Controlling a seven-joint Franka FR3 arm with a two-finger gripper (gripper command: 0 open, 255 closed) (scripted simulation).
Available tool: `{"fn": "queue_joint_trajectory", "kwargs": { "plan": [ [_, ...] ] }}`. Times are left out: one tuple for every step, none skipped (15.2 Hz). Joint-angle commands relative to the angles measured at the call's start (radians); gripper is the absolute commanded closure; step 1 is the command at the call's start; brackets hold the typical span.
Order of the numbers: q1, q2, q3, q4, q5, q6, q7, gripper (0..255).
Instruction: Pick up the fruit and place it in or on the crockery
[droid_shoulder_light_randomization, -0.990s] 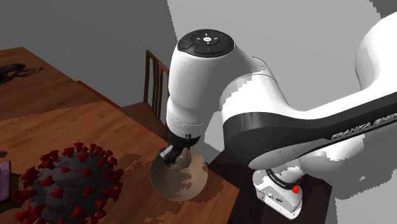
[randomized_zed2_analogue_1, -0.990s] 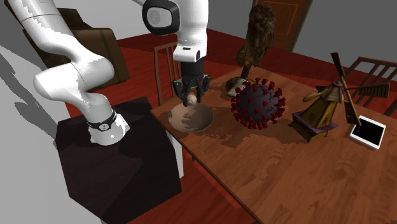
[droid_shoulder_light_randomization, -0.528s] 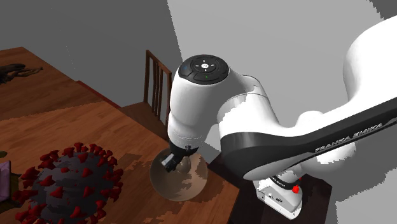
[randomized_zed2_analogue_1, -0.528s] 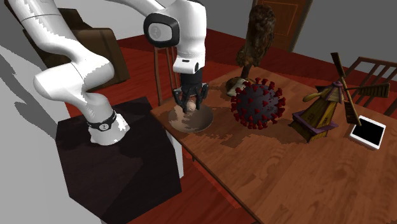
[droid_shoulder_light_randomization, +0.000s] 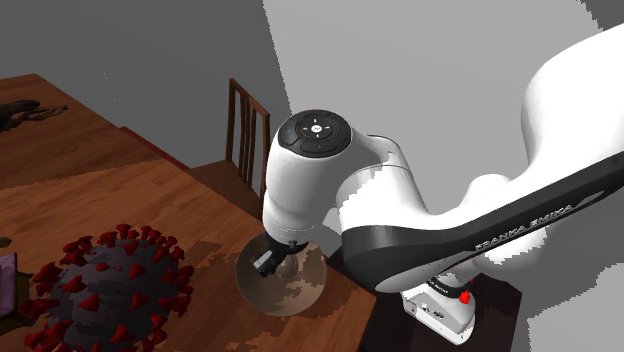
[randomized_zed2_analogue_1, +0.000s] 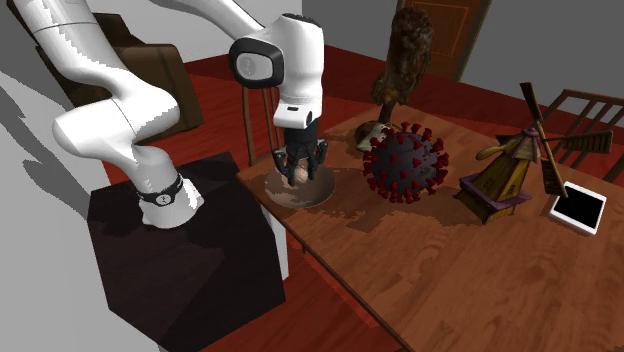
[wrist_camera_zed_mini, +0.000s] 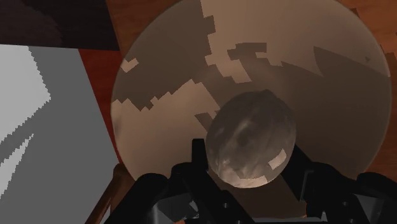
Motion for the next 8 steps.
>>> {"fn": "queue_joint_trajectory", "kwargs": {
  "plan": [
    [0.0, 0.001, 0.0, 0.0, 0.0, 0.001, 0.001, 255],
    [0.0, 0.001, 0.0, 0.0, 0.0, 0.001, 0.001, 255],
    [0.0, 0.001, 0.0, 0.0, 0.0, 0.001, 0.001, 255],
    [0.0, 0.001, 0.0, 0.0, 0.0, 0.001, 0.001, 0],
    [0.0, 0.001, 0.0, 0.0, 0.0, 0.001, 0.001, 0],
    [0.0, 0.001, 0.0, 0.0, 0.0, 0.001, 0.001, 0],
    [0.0, 0.001, 0.0, 0.0, 0.0, 0.001, 0.001, 0],
    [0.0, 0.001, 0.0, 0.0, 0.0, 0.001, 0.001, 0]
  ]
}}
